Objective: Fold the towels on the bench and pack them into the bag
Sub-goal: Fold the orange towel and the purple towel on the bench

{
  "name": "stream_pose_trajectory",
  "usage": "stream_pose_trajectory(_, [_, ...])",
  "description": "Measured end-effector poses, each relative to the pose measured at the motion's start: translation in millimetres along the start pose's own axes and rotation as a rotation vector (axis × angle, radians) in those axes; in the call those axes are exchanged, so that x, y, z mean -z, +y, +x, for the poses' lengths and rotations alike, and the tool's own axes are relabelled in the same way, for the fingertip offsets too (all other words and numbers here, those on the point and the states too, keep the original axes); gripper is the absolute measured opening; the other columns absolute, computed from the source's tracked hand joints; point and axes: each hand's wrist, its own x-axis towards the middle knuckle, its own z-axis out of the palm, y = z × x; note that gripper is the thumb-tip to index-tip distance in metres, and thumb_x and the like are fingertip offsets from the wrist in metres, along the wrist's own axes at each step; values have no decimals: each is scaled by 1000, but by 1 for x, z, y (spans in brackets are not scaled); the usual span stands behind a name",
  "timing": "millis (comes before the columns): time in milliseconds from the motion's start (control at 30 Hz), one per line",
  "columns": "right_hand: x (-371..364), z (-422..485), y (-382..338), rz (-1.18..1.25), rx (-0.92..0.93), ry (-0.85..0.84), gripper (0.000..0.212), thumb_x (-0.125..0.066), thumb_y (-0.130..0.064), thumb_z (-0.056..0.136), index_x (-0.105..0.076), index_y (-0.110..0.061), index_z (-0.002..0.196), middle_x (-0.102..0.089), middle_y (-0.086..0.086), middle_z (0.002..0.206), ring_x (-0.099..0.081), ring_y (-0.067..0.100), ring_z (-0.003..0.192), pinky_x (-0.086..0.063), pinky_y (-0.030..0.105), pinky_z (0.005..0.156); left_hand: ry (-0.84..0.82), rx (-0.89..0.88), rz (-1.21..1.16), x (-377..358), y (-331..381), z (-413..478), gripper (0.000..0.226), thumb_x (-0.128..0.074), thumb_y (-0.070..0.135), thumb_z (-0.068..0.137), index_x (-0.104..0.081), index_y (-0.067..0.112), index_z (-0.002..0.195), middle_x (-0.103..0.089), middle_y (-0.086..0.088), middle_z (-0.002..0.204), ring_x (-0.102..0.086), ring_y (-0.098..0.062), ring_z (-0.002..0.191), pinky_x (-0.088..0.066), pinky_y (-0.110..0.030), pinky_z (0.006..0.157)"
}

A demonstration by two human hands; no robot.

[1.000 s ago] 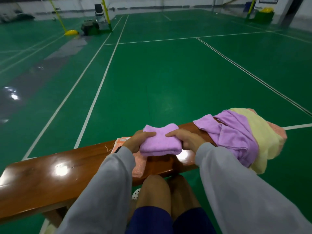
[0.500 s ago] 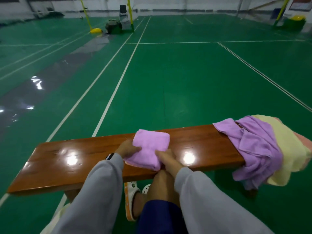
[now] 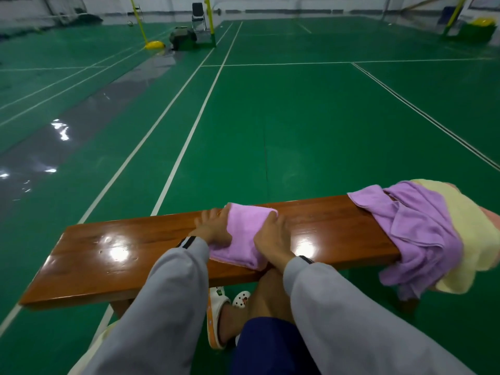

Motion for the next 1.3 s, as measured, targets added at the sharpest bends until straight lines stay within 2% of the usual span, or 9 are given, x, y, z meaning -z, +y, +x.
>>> stream_pose_trajectory(100, [-22,0,-2,-187,145,-61,74,-40,-41,102,-7,-6,159,1,28,164,-1,48,151,-12,54,124,183,-296,68,-11,7,5,75,-53,40,97,-11,45,160,-6,-2,171,4,-34,156,-4,-60,125])
stream_pose_trajectory(200, [-50,11,8,-265,174,-139,82,-30,-50,104,9,-4,159,23,29,161,22,51,148,1,59,124,198,-281,170,-43,5,14,54,-16,59,106,-6,50,158,-3,5,171,5,-34,156,-10,-64,123])
stream_pose_trajectory(300, [-56,20,22,-301,267,-95,69,-10,-39,104,3,2,159,16,30,163,20,55,147,-5,64,122,261,-183,161,-73,4,16,58,-5,63,102,0,50,158,1,8,171,6,-35,156,-25,-68,116])
stream_pose_trajectory(467, [-62,75,41,-434,339,-166,88,17,-44,88,-10,-2,160,5,27,166,19,54,148,-5,63,121,354,-53,113,-76,28,25,56,-10,59,104,-1,48,158,1,6,171,3,-37,156,-29,-67,115])
stream_pose_trajectory(633, [-36,85,39,-422,393,-135,90,13,-59,83,3,-17,163,11,16,168,4,38,155,-10,51,126,397,52,40,-83,47,35,56,-11,57,106,1,46,159,0,3,172,1,-40,156,-28,-61,115])
stream_pose_trajectory(800, [-27,85,40,-435,379,-167,71,-8,-55,101,5,-21,162,15,13,168,4,36,156,-11,51,125,337,64,59,-78,52,34,57,-9,57,105,6,46,159,7,3,171,8,-41,155,-13,-71,118])
stream_pose_trajectory(933, [-3,82,44,-441,395,-224,64,-22,-46,107,2,-27,163,11,10,169,-1,36,156,-10,54,123,322,73,237,-52,73,34,56,-20,52,103,-24,37,157,-17,-7,169,-8,-44,154,1,-72,117])
stream_pose_trajectory(1100, [52,79,84,-437,388,-226,76,-45,-34,99,-6,-24,163,2,10,170,-3,34,156,-7,53,124,327,-67,124,-36,147,43,40,-37,39,97,-52,28,133,-47,-6,152,-30,-31,148,-14,-60,121])
stream_pose_trajectory(1300, [126,89,185,-512,183,-49,63,-39,-28,98,-23,-16,158,-9,19,168,-10,38,154,-11,55,124,209,-225,25,-40,248,36,42,-45,38,96,-56,18,132,-56,-12,139,-50,-36,130,-38,-49,107])
